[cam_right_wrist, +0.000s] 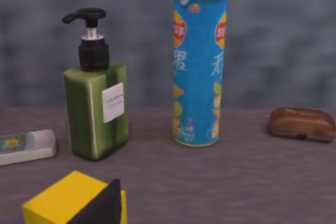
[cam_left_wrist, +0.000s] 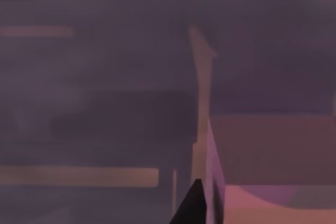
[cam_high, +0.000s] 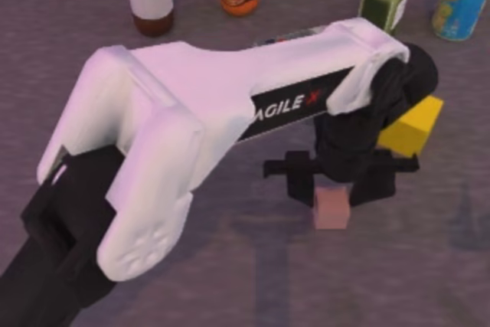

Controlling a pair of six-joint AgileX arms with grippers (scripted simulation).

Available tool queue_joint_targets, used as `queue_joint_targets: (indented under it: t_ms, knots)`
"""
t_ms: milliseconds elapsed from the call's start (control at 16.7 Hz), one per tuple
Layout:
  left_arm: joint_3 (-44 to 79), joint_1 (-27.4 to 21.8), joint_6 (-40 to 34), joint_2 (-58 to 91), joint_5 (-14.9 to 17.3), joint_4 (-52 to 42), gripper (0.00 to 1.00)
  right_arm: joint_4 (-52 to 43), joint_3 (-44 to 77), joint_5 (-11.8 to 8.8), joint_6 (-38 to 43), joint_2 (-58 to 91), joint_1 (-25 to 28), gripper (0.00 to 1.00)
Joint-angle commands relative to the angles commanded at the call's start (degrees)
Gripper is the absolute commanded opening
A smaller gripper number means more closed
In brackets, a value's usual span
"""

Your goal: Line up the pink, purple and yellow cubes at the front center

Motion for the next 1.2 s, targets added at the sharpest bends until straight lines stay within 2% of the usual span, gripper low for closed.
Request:
queue_joint_targets:
  t_ms: [180,240,840,1200]
  knots:
    - [0.00,0.00,0.00,0.00,0.00,0.00,0.98,0.00,0.00,0.00,0.00,0.00,0.00,1.00]
    - [0.00,0.00,0.00,0.00,0.00,0.00,1.00,0.00,0.00,0.00,0.00,0.00,0.00,1.00]
    - [1.01,-0.03,-0.01,0.09,-0.02,-1.00,1.00,0.00,0.00,0.00,0.00,0.00,0.00,1.00]
    - [13.16,0.69,-0.38,-0.06,0.00,-13.51,1.00,0.00,0.00,0.00,0.00,0.00,0.00,1.00]
